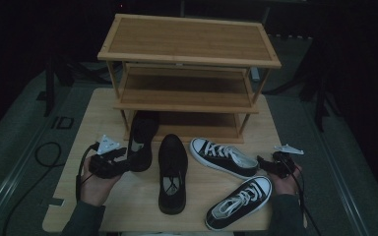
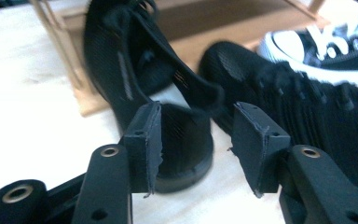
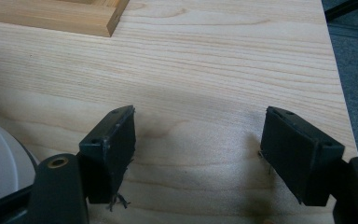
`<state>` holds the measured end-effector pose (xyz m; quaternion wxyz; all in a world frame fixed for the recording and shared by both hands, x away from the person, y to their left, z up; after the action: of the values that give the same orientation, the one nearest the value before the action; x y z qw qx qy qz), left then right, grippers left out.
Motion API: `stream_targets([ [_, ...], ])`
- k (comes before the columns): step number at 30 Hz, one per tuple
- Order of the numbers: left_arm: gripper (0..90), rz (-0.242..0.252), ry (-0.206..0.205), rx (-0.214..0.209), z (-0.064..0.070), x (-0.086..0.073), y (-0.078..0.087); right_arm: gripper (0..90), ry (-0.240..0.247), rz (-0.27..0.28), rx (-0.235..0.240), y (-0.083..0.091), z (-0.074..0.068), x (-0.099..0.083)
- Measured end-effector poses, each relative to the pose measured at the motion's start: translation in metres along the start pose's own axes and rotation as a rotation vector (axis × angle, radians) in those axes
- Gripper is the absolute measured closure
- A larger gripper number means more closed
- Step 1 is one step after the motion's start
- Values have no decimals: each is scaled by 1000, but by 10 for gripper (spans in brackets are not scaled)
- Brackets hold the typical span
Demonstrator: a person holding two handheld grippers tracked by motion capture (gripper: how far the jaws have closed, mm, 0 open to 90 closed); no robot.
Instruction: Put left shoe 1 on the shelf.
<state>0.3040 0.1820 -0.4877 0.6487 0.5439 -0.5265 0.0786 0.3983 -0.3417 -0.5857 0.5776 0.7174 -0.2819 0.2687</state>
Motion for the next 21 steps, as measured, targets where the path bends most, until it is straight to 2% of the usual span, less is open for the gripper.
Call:
stream_targets([
  [3,588,-20,-9,-25,7,-6,-5,261,1,0,0,0,0,0],
  [9,727,-93,-40,-68,20,-17,-23,261,1,0,0,0,0,0],
  [13,816,-135,-49,-76,22,-23,-33,261,1,0,0,0,0,0],
  [16,846,-156,-39,-93,22,-29,-42,261,0,0,0,0,0,0],
  [21,863,-214,-33,-86,20,-39,-54,261,1,0,0,0,0,0],
])
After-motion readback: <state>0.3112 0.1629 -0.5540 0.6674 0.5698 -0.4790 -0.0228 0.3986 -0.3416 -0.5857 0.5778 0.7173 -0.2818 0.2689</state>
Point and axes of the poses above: each handheld gripper's, and its own axes: y roughly backward along the jaws, x roughly out of its top, z roughly to its right, the point moved 4 cm from there along -y, roughly forward along the jaws, and after that the axes turned 15 degrees about -y, right-handed, at the moved point
